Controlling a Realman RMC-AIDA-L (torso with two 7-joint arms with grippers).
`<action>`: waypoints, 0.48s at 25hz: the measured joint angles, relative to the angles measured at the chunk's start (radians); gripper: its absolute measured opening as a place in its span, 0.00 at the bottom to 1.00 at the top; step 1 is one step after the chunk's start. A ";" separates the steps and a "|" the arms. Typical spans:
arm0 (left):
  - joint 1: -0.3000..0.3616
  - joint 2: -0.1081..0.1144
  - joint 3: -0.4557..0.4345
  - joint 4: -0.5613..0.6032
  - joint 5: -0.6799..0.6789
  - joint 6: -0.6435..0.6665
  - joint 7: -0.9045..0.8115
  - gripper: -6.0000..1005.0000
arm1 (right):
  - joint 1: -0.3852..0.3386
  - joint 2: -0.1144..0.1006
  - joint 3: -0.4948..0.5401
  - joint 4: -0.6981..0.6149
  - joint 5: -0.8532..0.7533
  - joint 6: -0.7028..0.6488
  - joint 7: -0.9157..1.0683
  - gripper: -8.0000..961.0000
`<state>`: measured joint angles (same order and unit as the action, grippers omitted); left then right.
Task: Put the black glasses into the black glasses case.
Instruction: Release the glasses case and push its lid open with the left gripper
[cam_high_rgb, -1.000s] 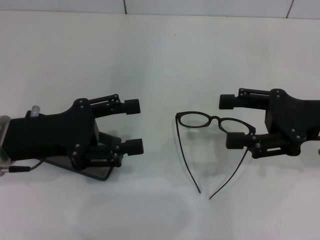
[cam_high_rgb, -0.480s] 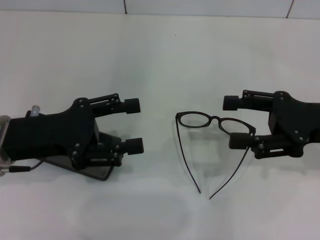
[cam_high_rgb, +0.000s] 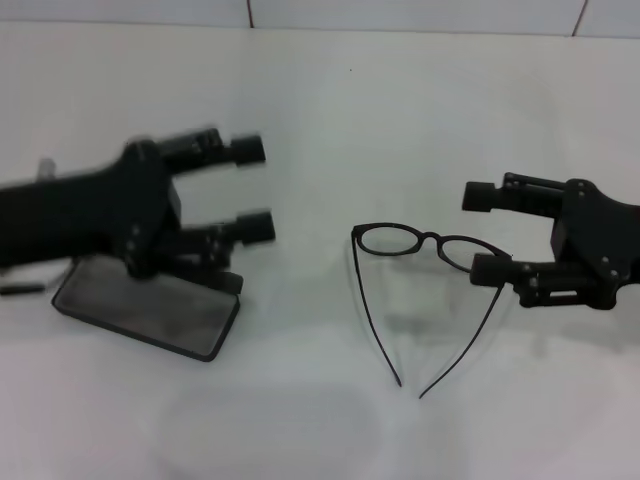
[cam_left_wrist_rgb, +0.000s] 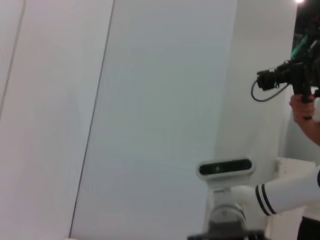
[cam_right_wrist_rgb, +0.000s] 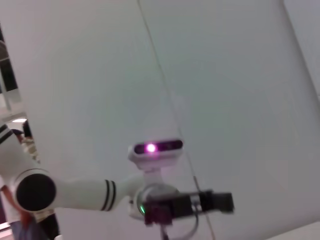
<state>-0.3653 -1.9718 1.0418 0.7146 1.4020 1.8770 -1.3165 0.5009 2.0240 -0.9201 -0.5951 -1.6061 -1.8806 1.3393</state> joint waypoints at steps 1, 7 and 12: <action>0.002 0.001 -0.004 0.063 0.013 -0.005 -0.044 0.81 | -0.005 -0.001 0.001 0.000 0.001 0.008 -0.001 0.88; 0.003 -0.015 -0.044 0.635 0.359 -0.089 -0.376 0.81 | -0.039 -0.005 0.023 0.000 0.002 0.033 -0.003 0.88; -0.002 -0.105 -0.027 1.036 0.854 -0.102 -0.446 0.81 | -0.092 -0.002 0.050 0.010 0.029 0.040 -0.003 0.88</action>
<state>-0.3670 -2.0768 1.0144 1.7511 2.2560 1.7751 -1.7626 0.4086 2.0220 -0.8699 -0.5851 -1.5774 -1.8404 1.3360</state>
